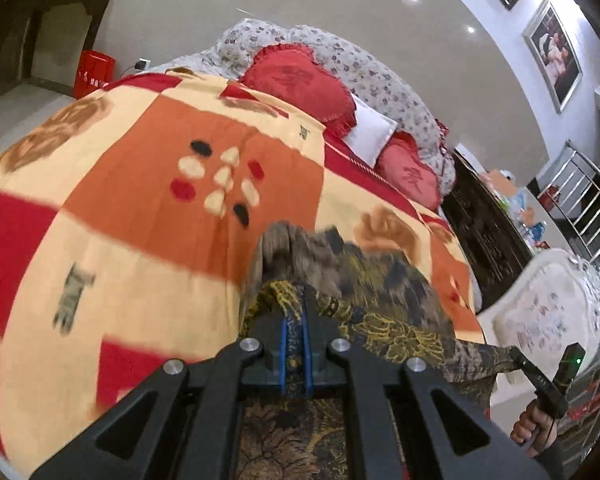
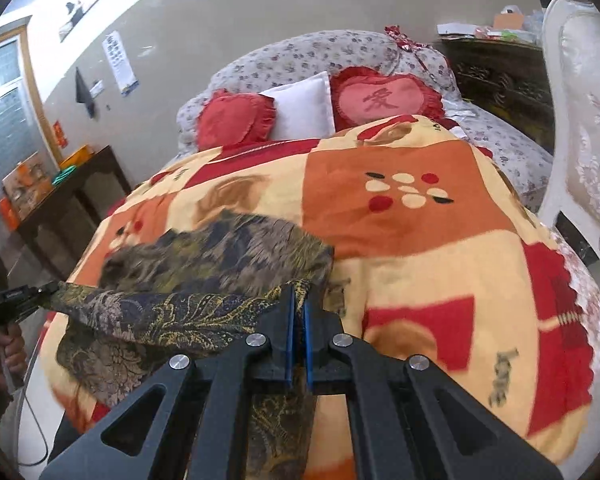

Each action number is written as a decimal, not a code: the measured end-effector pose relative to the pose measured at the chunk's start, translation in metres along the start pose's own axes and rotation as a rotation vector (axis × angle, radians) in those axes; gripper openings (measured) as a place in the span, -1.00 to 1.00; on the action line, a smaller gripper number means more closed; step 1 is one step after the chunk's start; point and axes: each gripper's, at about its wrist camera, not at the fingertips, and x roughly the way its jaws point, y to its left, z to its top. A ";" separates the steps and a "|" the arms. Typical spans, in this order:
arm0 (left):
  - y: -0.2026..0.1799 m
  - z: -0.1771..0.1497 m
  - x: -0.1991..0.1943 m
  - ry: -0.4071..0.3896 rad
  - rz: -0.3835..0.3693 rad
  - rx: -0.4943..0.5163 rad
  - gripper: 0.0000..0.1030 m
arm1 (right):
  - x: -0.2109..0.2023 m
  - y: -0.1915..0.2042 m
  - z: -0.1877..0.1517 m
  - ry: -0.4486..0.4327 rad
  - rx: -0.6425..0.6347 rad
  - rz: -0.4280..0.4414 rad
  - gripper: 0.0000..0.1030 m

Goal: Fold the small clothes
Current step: 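Lower the folded hem onto the shirt body with both grippers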

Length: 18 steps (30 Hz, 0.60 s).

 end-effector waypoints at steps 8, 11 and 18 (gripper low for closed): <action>-0.004 0.057 0.070 -0.003 0.095 0.069 -0.89 | 0.066 0.005 0.039 -0.001 -0.031 -0.056 -0.90; 0.004 0.061 0.109 0.045 0.143 0.083 -0.89 | 0.091 0.003 0.043 0.025 -0.034 -0.071 -0.90; 0.025 0.030 0.169 0.139 0.247 0.118 -0.85 | 0.147 -0.010 0.022 0.136 -0.005 -0.147 -0.90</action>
